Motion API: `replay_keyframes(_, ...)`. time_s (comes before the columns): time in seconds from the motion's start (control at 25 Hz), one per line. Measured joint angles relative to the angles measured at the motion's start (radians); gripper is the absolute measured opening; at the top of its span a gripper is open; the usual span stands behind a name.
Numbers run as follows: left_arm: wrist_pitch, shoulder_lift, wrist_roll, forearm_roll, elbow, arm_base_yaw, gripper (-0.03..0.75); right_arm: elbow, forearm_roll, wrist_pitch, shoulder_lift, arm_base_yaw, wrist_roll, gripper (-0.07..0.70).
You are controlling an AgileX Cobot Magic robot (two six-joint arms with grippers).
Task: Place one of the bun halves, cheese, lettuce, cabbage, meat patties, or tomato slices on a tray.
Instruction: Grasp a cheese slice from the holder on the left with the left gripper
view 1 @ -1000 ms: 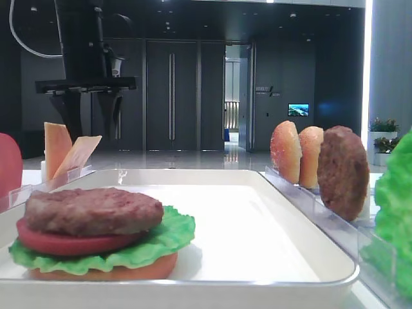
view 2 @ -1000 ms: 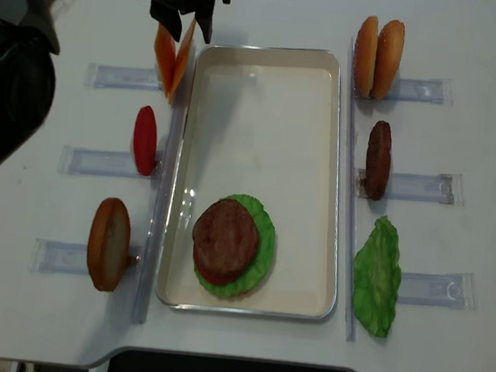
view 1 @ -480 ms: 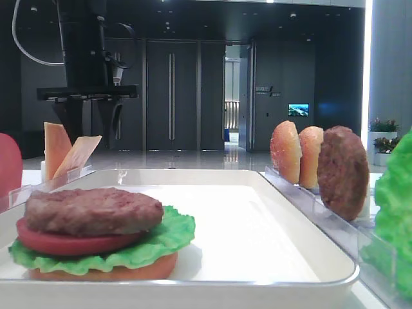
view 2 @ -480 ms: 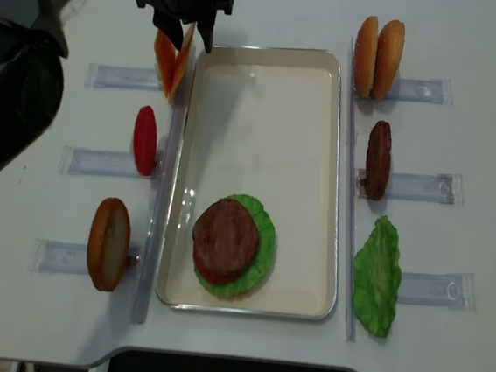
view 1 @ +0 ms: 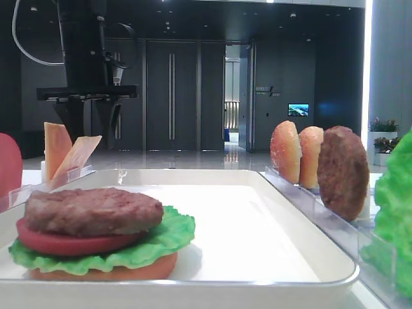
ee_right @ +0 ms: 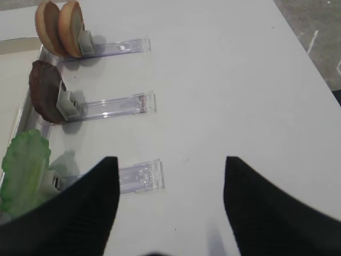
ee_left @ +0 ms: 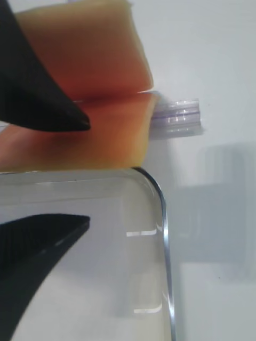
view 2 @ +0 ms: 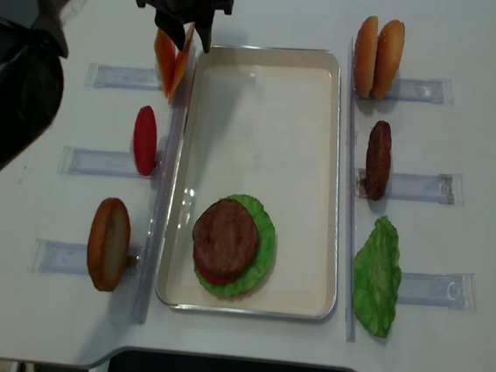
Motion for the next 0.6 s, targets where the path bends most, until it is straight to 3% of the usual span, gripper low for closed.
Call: replay_keyframes(0.6,0.000,0.001,0.013,0.000,0.000,0.000,0.380,0.000,0.000,0.000,0.000,0.000,0.000,0.413)
